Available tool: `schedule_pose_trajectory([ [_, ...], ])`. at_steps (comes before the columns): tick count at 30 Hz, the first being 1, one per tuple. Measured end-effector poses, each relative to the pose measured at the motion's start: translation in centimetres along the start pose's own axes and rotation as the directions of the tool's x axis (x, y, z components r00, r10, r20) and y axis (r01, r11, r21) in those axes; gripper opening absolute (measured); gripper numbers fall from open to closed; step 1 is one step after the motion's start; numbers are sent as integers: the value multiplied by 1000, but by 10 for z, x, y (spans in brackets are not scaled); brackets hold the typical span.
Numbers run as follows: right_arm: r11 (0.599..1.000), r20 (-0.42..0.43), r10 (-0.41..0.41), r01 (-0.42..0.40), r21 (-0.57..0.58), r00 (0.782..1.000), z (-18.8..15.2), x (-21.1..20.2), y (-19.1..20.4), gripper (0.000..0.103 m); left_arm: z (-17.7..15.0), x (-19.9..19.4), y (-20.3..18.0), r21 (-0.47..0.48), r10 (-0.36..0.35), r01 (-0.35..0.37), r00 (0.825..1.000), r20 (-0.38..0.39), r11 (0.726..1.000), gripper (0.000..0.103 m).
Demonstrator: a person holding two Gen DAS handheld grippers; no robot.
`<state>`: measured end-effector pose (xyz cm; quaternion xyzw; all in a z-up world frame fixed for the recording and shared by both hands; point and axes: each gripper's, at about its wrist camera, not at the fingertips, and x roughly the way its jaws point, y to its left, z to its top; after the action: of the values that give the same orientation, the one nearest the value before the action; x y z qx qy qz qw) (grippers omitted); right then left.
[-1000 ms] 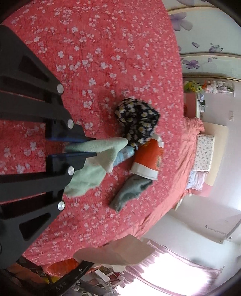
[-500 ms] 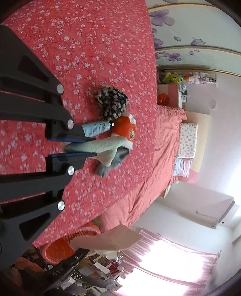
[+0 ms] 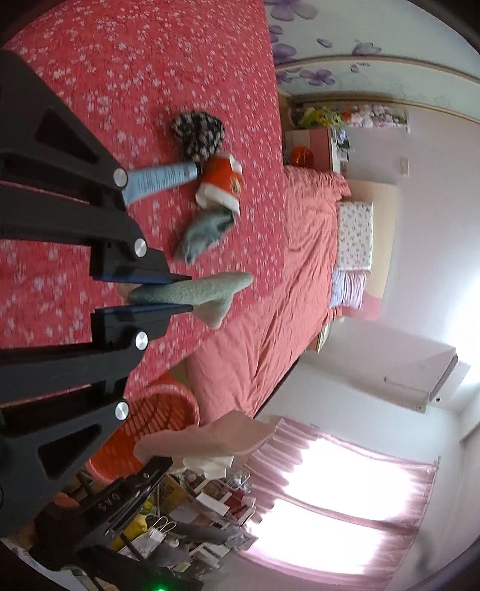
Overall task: Collect trash
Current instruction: 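Carry tissues and green cloth over the basket and open both tools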
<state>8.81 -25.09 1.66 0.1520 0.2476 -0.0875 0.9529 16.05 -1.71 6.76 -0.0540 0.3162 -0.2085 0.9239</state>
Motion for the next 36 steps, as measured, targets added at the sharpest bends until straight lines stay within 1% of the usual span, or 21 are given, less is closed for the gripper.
schedule_pose_trajectory([
  [7, 998, 40, -59, 58, 29, 997, 3, -13, -24, 9, -3, 8, -40, 43, -58, 59, 998, -15, 997, 10],
  [13, 990, 62, -116, 111, 88, 991, 5, -23, -57, 9, -5, 18, -77, 82, -116, 119, 993, -32, 990, 10],
  [16, 985, 66, -138, 130, 109, 988, 6, -24, -70, 9, -6, 25, -96, 92, -159, 163, 986, -48, 982, 10],
  [22, 972, 65, -185, 173, 159, 981, 6, -18, -97, 9, -11, 43, -134, 128, -214, 223, 974, -79, 966, 10],
  [28, 958, 67, -223, 206, 198, 972, 5, -14, -118, 9, -17, 68, -165, 143, -256, 272, 959, -118, 952, 10],
  [36, 941, 31, -250, 236, 241, 968, 0, 0, -143, 9, -28, 113, -196, 158, -286, 316, 940, -188, 935, 10],
])
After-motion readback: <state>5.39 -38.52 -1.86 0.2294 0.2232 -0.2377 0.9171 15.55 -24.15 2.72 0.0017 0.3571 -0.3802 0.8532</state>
